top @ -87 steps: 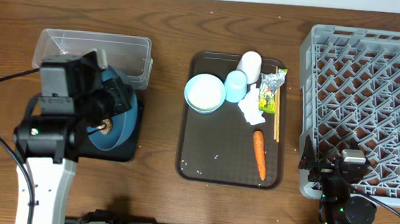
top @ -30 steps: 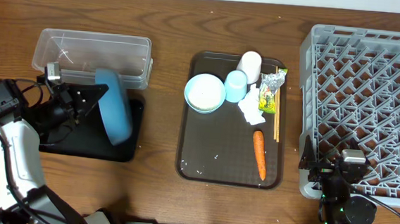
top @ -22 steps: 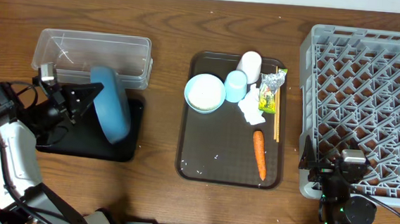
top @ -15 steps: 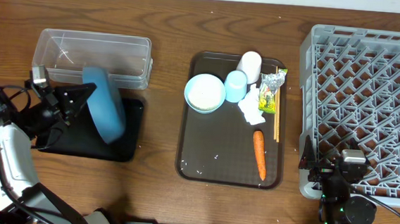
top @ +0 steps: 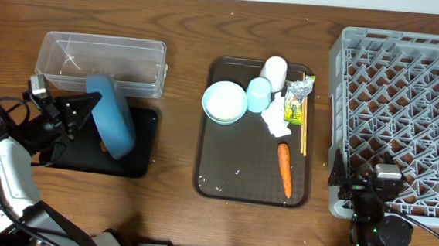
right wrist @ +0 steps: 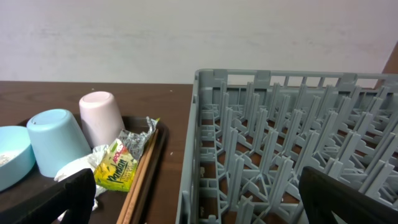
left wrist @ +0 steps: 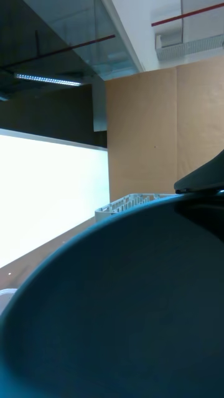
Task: Sort waste into correct bins and load items into the dishwasher rack
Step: 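Tilt the blue plate to dump the food scrap onto the black tray, then carry the blue plate back and set it on the brown tray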
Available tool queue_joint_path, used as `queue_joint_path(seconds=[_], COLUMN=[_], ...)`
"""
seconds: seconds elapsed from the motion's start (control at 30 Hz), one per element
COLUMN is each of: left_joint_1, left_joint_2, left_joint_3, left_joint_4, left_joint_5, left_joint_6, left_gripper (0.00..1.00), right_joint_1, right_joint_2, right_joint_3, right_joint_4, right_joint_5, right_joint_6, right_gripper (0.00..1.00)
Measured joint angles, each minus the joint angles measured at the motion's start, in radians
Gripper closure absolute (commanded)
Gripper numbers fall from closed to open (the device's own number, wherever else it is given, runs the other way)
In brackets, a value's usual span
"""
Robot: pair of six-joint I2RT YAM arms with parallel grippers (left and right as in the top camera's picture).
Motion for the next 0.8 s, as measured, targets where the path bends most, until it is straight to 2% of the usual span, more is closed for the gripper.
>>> queue_joint_path(seconds=[0.17, 0.27, 0.5, 0.7, 0.8], left_joint_1=[-0.008, -0.03, -0.122, -0.358, -0.539], left_joint_2=[-0.049, -0.15, -0.434, -0.605, -0.65], left_joint_3=[0.0, 0.0, 0.0, 0.0, 0.0], left_joint_4=[-0.005, -0.005, -0.005, -0.046, -0.111], left_joint_5=[-0.001, -0.013, -0.14, -0.295, -0.421], left_joint_6=[0.0, -0.012, -0.124, -0.193, -0.215], left_gripper=[0.94, 0.94, 0.94, 0.94, 0.94], right_joint_1=[0.0, 0.0, 0.0, 0.0, 0.0], right_joint_2=[0.0, 0.0, 0.0, 0.0, 0.0], right_joint_3=[0.0, 0.0, 0.0, 0.0, 0.0], right_joint_4=[0.0, 0.0, 0.0, 0.0, 0.0], right_joint_5=[0.0, 0.0, 0.0, 0.0, 0.0], right_joint_6=[0.0, 0.0, 0.0, 0.0, 0.0], right_gripper=[0.01, 0.01, 0.01, 0.01, 0.01])
